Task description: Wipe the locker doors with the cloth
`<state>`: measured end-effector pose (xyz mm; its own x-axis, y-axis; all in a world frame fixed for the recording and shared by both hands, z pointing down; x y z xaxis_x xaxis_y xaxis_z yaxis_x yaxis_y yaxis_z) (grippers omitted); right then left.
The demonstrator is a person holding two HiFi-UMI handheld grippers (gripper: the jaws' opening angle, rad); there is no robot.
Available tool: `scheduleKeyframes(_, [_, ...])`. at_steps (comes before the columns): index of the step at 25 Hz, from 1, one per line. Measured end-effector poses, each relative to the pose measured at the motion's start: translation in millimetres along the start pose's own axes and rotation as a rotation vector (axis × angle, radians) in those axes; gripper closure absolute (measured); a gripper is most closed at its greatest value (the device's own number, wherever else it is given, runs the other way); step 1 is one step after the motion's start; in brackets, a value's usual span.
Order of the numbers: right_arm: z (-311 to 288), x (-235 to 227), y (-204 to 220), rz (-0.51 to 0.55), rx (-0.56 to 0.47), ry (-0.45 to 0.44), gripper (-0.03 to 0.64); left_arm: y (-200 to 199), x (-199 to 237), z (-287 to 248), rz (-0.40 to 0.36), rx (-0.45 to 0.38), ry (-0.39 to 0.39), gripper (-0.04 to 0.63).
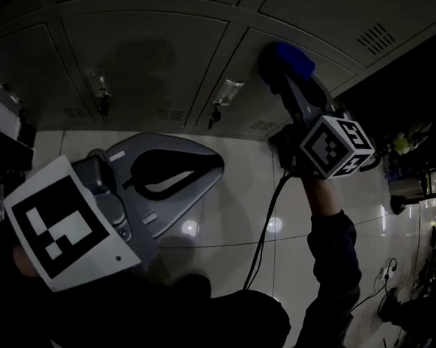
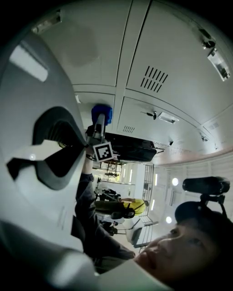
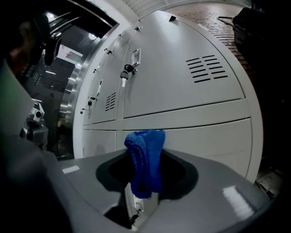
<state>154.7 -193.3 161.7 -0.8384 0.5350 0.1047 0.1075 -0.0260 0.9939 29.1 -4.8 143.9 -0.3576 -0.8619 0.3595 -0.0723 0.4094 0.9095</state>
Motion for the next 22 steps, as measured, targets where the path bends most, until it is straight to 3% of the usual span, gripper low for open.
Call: scheduleKeyframes(22, [83,-128,25,-0.036,0.079,0.264,0.476,7,10,-12,0.004,0.024,0.013,0.617])
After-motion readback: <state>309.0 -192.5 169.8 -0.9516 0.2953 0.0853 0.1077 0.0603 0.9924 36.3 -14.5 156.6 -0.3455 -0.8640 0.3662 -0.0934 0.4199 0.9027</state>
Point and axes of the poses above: the fingertips, and each gripper's own axes: z backward along the fingers, x to its left, y out of its underside, the point moved 1 cm from there along z, backward along the fingers, and after that the axes turned 10 degrees about z, right-handed, at the moved point
